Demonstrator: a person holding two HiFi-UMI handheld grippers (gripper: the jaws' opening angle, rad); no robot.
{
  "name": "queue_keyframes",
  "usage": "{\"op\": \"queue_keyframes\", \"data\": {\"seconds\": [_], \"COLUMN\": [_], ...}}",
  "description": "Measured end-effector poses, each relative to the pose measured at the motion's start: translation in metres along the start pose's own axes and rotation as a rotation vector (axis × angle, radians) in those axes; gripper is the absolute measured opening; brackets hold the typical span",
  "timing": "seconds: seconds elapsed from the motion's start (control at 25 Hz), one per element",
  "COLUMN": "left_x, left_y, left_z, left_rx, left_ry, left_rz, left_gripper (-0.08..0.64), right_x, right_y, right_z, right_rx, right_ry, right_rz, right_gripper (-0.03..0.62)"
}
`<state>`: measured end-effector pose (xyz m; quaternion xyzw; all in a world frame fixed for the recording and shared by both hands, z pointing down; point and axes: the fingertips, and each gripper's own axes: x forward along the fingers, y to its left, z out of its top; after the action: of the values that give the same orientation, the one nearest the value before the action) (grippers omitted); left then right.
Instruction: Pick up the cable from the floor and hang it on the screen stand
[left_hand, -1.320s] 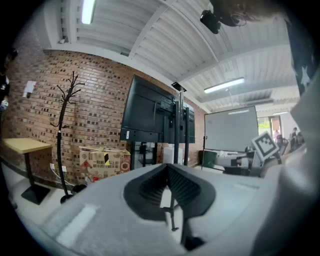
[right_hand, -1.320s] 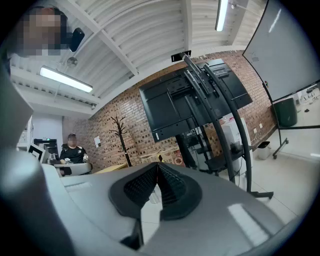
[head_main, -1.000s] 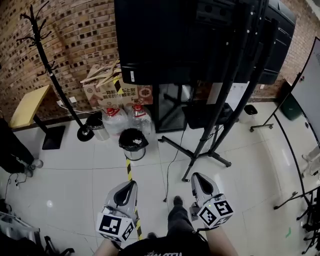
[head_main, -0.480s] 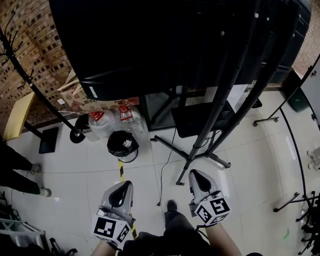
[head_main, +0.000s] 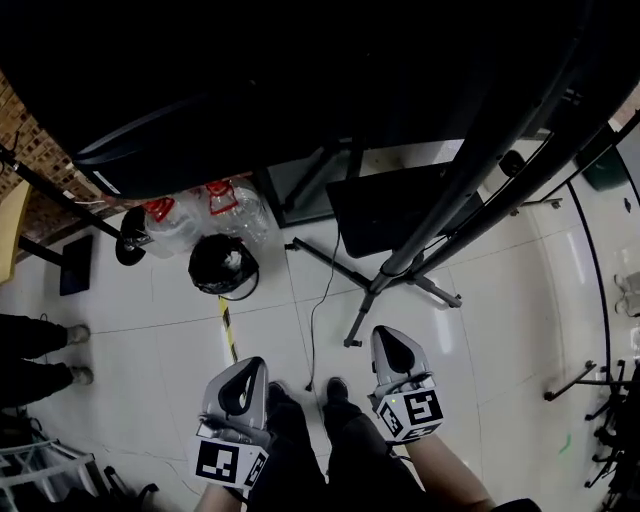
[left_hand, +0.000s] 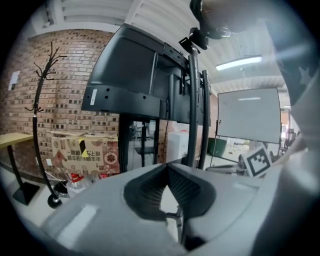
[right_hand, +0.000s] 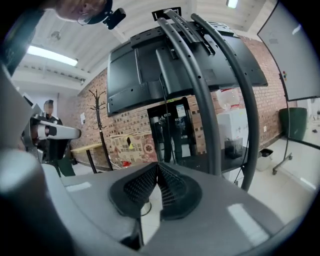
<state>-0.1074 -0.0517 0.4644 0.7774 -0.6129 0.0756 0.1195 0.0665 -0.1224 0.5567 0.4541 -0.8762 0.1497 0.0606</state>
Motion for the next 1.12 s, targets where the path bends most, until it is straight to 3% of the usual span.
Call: {"op": "queue_keyframes", "data": {"seconds": [0.12,0.32,0.6,0.76,0.88,1.12], "left_x": [0.019,0.057,0.102,0.121,0.131,0.152], "left_y": [0.016,0.056,0.093,0.099,0.105,0.115], "left_z": [-0.030,-0.074,-0.148,-0.206,-0.247,-0.309], "left_rx": [-0.026,-0.108,-0.042,-0.065,-0.091,-0.107], "left_ry": [0.016,0.040,0.044,0.085,0.129,0.174], "left_rz": [0.004,0.007,-0.008,-0.040,-0.049,-0.055], "left_gripper": [0.005,0.005,0.005,0.005,0.005,0.005], "right_x": [0.014,0.056,0.126,0.154,0.170,0.193], "right_y": [-0.011,-0.019,-0.021,-0.026,-0.028,-0.036], "right_z": [-0.031,-0.076,-0.169,-0.232,-0.280,-0.365], "right_rx": [-0.025,-0.006,0.054,0.054,0.068,0.064], "right_ry": [0.007,0.030,0.062,0.135,0.195,0.291], "right_rz": [-0.053,-0.062,-0.056,-0.054,-0.043,-0.054], "right_gripper": [0.008,0.008,0.008,0.009,0.066,0.069]}}
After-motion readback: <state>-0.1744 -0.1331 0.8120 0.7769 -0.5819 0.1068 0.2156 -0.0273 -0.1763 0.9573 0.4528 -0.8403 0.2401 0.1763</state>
